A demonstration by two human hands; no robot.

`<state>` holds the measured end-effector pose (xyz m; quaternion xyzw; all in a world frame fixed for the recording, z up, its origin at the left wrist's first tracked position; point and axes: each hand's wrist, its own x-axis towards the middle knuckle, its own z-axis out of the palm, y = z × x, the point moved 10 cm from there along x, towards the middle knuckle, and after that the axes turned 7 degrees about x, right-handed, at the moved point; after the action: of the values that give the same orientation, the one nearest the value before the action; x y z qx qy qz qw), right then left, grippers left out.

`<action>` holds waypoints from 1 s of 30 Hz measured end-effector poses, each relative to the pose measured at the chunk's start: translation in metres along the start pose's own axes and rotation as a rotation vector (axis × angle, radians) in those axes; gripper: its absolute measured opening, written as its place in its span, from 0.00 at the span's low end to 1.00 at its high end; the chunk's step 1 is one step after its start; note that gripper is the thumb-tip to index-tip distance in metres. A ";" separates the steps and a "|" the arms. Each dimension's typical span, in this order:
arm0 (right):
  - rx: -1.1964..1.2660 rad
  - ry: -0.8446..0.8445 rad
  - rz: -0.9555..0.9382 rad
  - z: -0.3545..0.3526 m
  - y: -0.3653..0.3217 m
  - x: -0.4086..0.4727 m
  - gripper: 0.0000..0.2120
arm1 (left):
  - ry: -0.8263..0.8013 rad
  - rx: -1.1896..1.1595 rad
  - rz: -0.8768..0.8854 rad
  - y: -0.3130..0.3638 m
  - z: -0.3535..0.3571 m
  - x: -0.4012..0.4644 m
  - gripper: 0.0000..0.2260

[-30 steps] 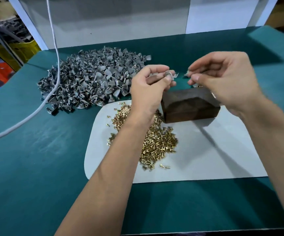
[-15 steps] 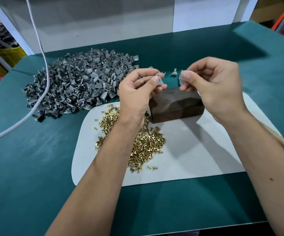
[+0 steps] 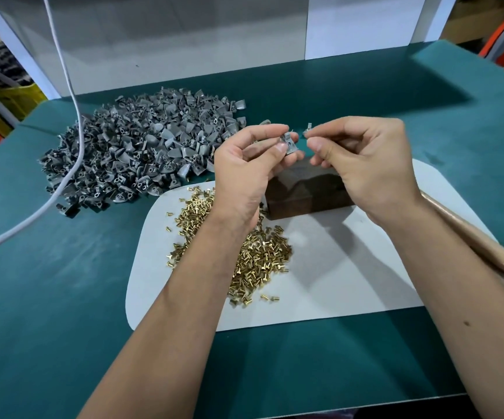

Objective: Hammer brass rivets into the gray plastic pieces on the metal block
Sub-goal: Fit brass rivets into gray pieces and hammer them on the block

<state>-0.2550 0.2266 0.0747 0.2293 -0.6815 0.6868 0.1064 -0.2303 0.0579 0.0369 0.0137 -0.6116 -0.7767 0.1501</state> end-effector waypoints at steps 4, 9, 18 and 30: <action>-0.092 -0.042 -0.014 0.004 -0.001 -0.003 0.14 | -0.008 -0.012 0.005 0.001 0.001 0.000 0.13; -0.291 -0.039 -0.110 0.005 -0.014 -0.005 0.10 | -0.032 0.019 0.021 0.002 0.005 -0.001 0.10; -0.359 0.029 -0.203 0.003 -0.030 -0.009 0.07 | -0.045 0.093 0.036 0.002 0.005 0.001 0.09; -0.374 0.043 -0.230 0.003 -0.032 -0.010 0.09 | -0.111 0.139 0.008 0.001 0.008 0.001 0.11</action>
<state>-0.2311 0.2271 0.0990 0.2668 -0.7639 0.5367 0.2392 -0.2322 0.0650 0.0401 -0.0212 -0.6714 -0.7314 0.1177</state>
